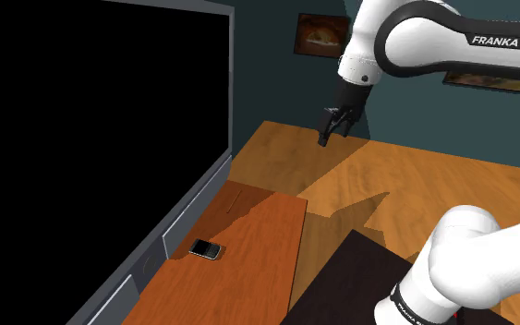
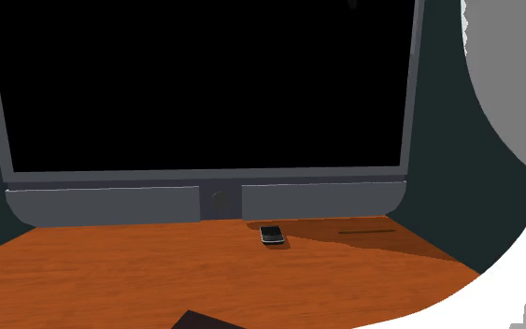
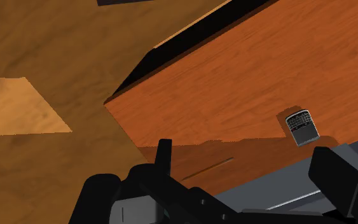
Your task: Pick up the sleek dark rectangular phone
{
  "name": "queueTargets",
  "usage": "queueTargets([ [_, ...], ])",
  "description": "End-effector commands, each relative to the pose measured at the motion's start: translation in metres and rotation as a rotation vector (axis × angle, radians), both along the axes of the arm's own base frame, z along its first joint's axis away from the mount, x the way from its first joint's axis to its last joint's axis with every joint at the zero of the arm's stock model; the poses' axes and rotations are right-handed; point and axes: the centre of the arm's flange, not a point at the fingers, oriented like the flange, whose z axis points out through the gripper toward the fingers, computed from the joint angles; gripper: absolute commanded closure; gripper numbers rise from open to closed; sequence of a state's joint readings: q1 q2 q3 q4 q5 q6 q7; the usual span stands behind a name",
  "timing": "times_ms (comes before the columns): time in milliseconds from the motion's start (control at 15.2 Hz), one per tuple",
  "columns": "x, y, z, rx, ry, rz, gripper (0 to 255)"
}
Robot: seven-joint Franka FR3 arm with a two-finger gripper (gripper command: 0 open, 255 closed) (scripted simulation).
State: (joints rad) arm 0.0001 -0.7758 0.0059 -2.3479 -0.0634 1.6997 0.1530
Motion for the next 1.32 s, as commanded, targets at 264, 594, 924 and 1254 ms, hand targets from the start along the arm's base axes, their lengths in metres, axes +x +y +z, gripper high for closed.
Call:
queueTargets([
  [264, 0.03, 0.016, -0.041, 0.005, 0.012, 0.034, 0],
  [594, 0.065, 0.038, -0.092, 0.012, 0.028, 0.076, 0],
  [924, 0.099, 0.061, -0.144, 0.019, 0.043, 0.119, 0],
  [1254, 0.131, 0.087, -0.196, 0.026, 0.059, 0.161, 0],
])
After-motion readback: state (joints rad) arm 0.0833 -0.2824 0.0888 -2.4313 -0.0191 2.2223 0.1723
